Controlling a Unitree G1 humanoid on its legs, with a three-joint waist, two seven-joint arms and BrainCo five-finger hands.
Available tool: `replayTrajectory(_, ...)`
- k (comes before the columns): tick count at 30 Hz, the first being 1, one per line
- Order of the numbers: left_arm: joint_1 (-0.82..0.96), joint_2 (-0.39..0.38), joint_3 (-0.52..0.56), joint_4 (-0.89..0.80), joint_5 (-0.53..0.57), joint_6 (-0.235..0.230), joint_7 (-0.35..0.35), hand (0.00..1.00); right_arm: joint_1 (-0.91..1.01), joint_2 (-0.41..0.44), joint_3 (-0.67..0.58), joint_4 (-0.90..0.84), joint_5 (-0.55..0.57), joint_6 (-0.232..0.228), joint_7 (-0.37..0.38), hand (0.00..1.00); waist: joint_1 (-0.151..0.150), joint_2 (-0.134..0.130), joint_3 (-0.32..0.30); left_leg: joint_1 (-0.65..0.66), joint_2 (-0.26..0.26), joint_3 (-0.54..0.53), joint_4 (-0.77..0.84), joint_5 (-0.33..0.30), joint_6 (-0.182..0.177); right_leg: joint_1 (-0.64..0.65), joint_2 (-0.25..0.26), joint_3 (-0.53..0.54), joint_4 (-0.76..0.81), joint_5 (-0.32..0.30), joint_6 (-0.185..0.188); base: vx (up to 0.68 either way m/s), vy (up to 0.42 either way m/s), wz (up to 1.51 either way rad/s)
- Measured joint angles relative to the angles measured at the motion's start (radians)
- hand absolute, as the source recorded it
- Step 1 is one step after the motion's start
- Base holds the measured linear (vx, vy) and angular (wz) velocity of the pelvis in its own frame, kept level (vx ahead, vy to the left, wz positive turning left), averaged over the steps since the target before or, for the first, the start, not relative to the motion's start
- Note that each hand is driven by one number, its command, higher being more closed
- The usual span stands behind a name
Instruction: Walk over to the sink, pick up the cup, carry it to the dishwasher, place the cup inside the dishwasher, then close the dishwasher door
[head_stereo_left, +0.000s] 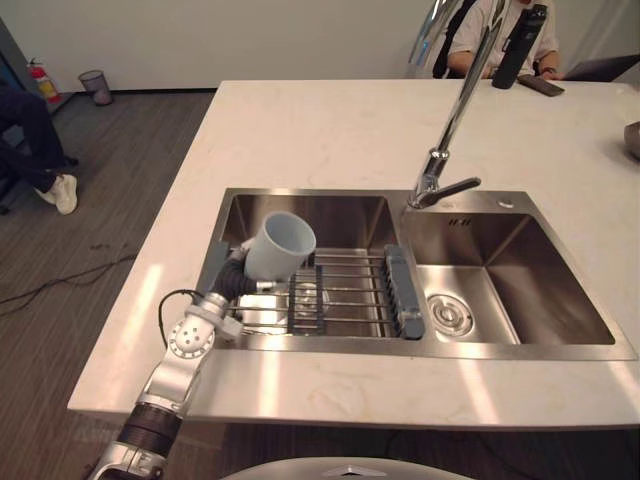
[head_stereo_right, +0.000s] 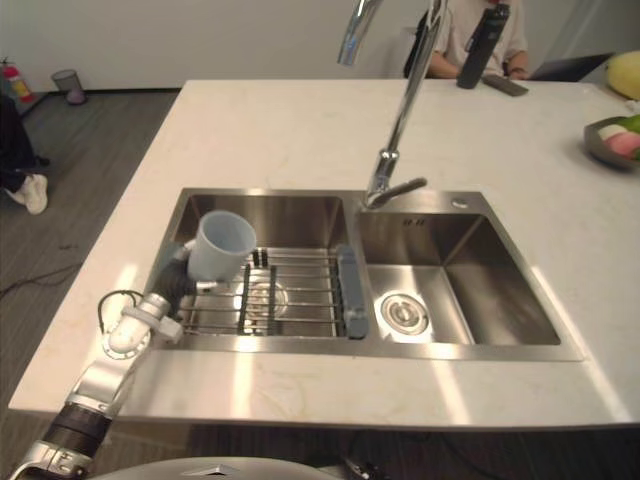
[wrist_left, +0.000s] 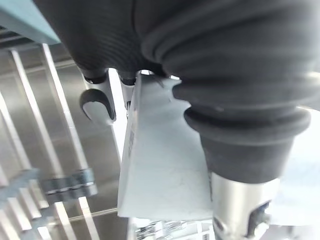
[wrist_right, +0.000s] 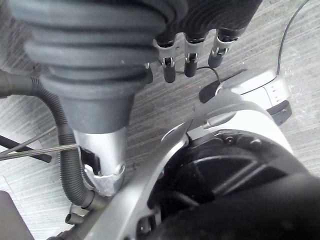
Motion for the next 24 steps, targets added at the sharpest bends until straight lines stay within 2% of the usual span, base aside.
replayTrajectory(4, 0.01, -0.029, 0.016, -0.041, -0.062, -0.032, 0.041, 1.0, 0.001, 0.006, -0.001, 0.0, 0.016, -0.001, -0.031, 0.0, 0.002, 0.0, 0.0, 0.001, -0.005, -0.01, 0.0, 0.002, 0.003, 0.01, -0.004, -0.016, 0.0, -0.003, 0.004, -0.03, -0.018, 0.13)
replayTrajectory(8, 0.047, -0.06, 0.019, -0.094, -0.098, -0.045, 0.088, 1.0, 0.004, 0.021, -0.003, 0.0, 0.016, -0.024, -0.125, 0.0, 0.023, -0.002, 0.0, 0.001, -0.008, -0.012, 0.0, 0.003, 0.004, 0.01, -0.007, -0.018, 0.0, -0.003, 0.003, -0.04, -0.016, 0.02)
replayTrajectory(11, 0.081, -0.066, 0.029, -0.106, -0.109, -0.045, 0.107, 1.0, -0.003, 0.023, 0.0, -0.002, 0.016, -0.05, -0.187, 0.0, 0.024, -0.005, 0.001, 0.0, -0.009, -0.013, 0.0, 0.003, 0.005, 0.01, -0.007, -0.019, 0.0, -0.003, 0.004, -0.02, -0.013, 0.01)
replayTrajectory(16, 0.107, -0.072, 0.052, -0.127, -0.119, -0.062, 0.133, 1.0, -0.002, 0.037, 0.01, -0.002, -0.019, -0.059, -0.193, 0.0, 0.037, -0.017, 0.003, -0.004, -0.01, -0.017, 0.0, 0.003, 0.005, 0.008, -0.008, -0.023, 0.0, -0.004, 0.005, 0.0, 0.0, 0.0)
replayTrajectory(21, 0.125, -0.072, 0.052, -0.15, -0.119, -0.093, 0.131, 1.0, -0.001, 0.037, 0.013, -0.001, -0.022, -0.066, -0.192, 0.0, 0.044, -0.025, 0.0, -0.016, -0.015, -0.038, 0.0, 0.006, 0.008, 0.009, -0.013, -0.045, 0.0, -0.008, 0.011, -0.01, -0.02, 0.12)
replayTrajectory(22, 0.131, -0.072, 0.056, -0.171, -0.137, -0.125, 0.133, 1.0, -0.005, 0.037, 0.014, -0.001, -0.021, -0.056, -0.187, 0.0, 0.051, -0.026, 0.0, -0.015, -0.015, -0.038, 0.0, 0.006, 0.009, 0.01, -0.013, -0.045, 0.0, -0.008, 0.01, 0.0, -0.009, 0.03)
replayTrajectory(24, 0.131, -0.072, 0.056, -0.171, -0.137, -0.125, 0.133, 1.0, -0.005, 0.037, 0.014, -0.001, -0.021, -0.056, -0.187, 0.0, 0.051, -0.026, 0.0, -0.015, -0.015, -0.038, 0.0, 0.006, 0.009, 0.01, -0.013, -0.045, 0.0, -0.008, 0.01, 0.0, 0.0, 0.0)
